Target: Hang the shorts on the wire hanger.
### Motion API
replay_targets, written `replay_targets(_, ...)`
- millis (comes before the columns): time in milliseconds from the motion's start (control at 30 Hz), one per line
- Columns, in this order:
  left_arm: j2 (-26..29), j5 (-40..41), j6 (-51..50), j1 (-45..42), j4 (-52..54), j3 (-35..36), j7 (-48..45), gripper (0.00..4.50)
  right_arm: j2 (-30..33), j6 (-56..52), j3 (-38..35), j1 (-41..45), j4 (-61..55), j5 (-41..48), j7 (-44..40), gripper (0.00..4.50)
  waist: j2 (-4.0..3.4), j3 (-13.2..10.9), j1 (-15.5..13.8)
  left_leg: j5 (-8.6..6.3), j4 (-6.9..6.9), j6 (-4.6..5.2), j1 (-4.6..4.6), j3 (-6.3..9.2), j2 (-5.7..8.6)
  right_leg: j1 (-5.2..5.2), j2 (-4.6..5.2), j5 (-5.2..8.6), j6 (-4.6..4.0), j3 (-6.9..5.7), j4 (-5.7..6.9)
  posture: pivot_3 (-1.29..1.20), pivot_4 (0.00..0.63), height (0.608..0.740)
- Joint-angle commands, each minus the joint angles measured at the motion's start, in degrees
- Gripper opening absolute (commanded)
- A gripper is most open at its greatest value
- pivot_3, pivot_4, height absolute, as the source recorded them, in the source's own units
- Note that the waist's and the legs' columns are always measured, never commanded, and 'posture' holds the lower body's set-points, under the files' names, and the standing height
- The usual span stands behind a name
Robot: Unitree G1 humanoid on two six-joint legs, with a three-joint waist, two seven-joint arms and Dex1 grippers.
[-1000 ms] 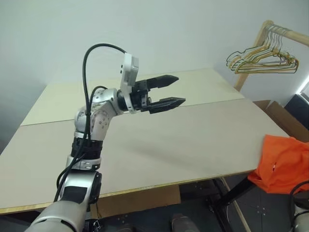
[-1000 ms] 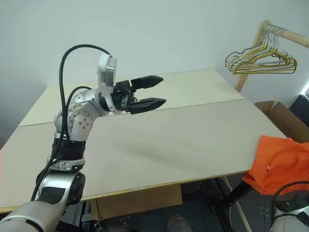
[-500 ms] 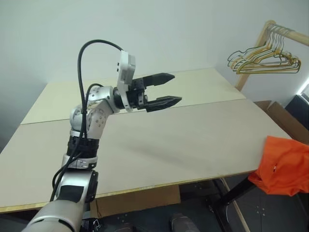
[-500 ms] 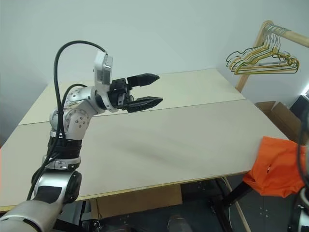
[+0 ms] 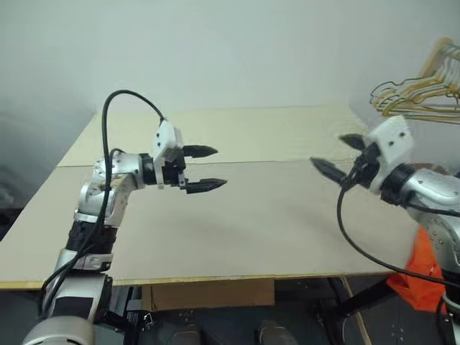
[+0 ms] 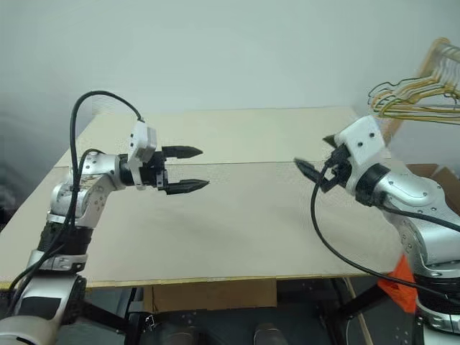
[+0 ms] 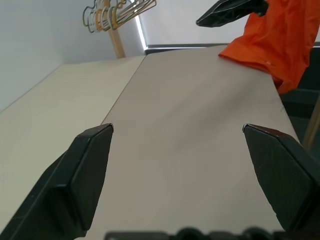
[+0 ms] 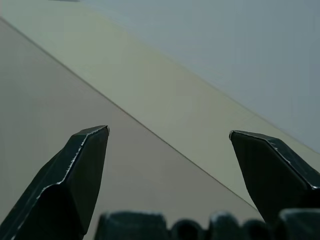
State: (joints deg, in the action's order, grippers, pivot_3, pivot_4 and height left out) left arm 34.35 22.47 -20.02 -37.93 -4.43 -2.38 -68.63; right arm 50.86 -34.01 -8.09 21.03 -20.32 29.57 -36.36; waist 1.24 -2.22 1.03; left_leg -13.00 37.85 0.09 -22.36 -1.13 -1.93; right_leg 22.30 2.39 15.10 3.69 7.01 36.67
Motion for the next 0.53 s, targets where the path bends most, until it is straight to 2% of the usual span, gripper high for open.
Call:
replay_targets(33, 1.65, 0.7, -0.25, 0.54, 4.19, 1.48, 0.57, 4.5, 1.02, 2.51, -0.08, 1.76, 0.89, -0.17, -5.3, 4.47, 0.12, -0.07, -1.21, 0.0, 0.01, 0.0, 0.0, -0.01, 0.0, 0.01, 0.0, 0.0, 0.0, 0.0, 0.01, 0.2, 0.0, 0.74)
replay_targets(267, 3.2, 1.18, -1.58, 1.88, 6.57, 2.17, 1.69, 4.5, 1.27, 3.43, -1.1, 1.59, 2.81, -1.87, -9.25, 4.47, 0.24, -0.14, -4.58, 0.01, 0.02, 0.0, -0.05, -0.02, 0.0, 0.07, 0.0, -0.03, -0.07, -0.03, 0.03, 0.23, 0.0, 0.74)
replay_targets(533, 2.86, 1.29, -1.8, 0.89, 6.28, 1.81, 1.32, 4.5, 0.9, 2.51, -2.94, -2.06, -0.22, -2.33, -9.04, 4.47, 0.3, -0.17, -6.08, 0.01, 0.02, 0.0, -0.18, -0.02, 0.01, 0.16, 0.0, -0.19, -0.34, -0.07, -0.01, 0.22, 0.0, 0.74)
